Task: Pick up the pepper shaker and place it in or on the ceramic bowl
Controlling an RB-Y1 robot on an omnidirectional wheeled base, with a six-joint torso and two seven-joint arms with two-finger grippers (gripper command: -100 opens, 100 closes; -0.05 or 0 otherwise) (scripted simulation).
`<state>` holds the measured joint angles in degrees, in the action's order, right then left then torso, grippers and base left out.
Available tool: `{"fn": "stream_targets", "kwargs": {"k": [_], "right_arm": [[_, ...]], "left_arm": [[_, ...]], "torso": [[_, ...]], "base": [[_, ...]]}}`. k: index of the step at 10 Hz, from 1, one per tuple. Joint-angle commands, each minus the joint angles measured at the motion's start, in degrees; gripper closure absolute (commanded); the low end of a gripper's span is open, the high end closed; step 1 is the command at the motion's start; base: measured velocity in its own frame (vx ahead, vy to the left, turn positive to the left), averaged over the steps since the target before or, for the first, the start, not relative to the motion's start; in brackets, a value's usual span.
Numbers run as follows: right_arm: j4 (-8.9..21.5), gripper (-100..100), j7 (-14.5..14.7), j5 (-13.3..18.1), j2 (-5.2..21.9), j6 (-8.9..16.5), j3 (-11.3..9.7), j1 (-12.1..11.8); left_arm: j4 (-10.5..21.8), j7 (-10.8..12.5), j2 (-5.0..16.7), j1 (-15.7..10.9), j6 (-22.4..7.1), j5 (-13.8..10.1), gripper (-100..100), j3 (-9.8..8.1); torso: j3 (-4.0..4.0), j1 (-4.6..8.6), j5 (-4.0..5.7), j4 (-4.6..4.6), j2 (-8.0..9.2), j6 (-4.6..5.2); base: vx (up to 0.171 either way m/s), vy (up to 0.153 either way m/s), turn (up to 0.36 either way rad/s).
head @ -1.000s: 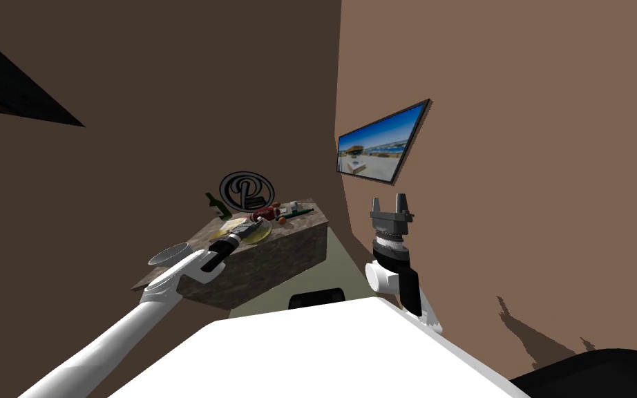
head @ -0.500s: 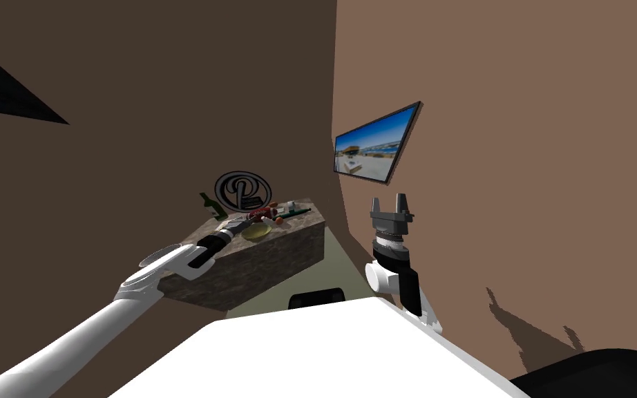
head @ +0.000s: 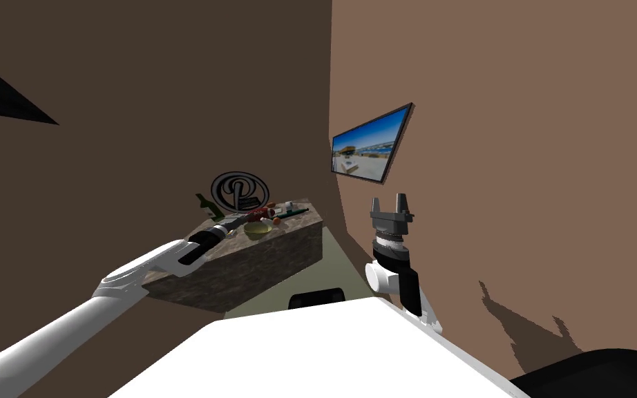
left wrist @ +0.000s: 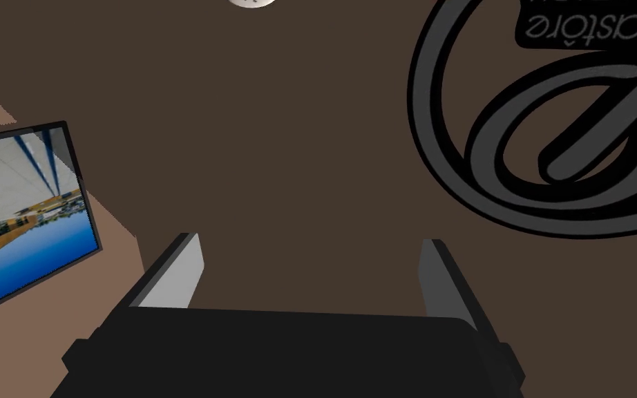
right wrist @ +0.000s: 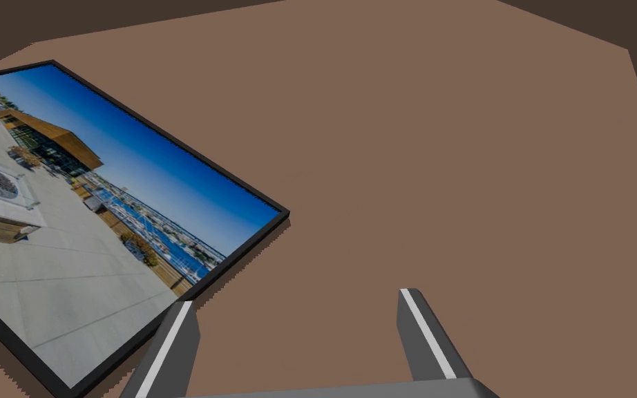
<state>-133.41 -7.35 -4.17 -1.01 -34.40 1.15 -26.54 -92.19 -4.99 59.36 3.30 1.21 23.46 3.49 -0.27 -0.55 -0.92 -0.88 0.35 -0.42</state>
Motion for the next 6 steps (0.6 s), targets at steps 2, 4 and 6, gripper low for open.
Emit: {"fn": "stream_targets", "kwargs": {"k": [2,4,6], "right_arm": [[0.00,0,0.00,0.00,0.00,0.00,0.00,0.00],[0.00,0,0.00,0.00,0.00,0.00,0.00,0.00],[0.00,0,0.00,0.00,0.00,0.00,0.00,0.00]], "left_arm": [[0.00,-0.01,-0.01,0.00,0.00,0.01,0,0.00],[0.00,-0.01,-0.01,0.00,0.00,0.00,0,0.00],[0.00,-0.01,-0.01,0.00,0.00,0.00,0,0.00]], "torso": [[-0.01,-0.05,-0.01,-0.01,-0.02,0.00],[-0.02,-0.07,-0.02,-0.01,-0.03,0.00],[-0.02,-0.08,-0.02,-0.01,-0.04,0.00]], "base": [[0.000,0.000,0.000],[0.000,0.000,0.000],[0.000,0.000,0.000]]}}
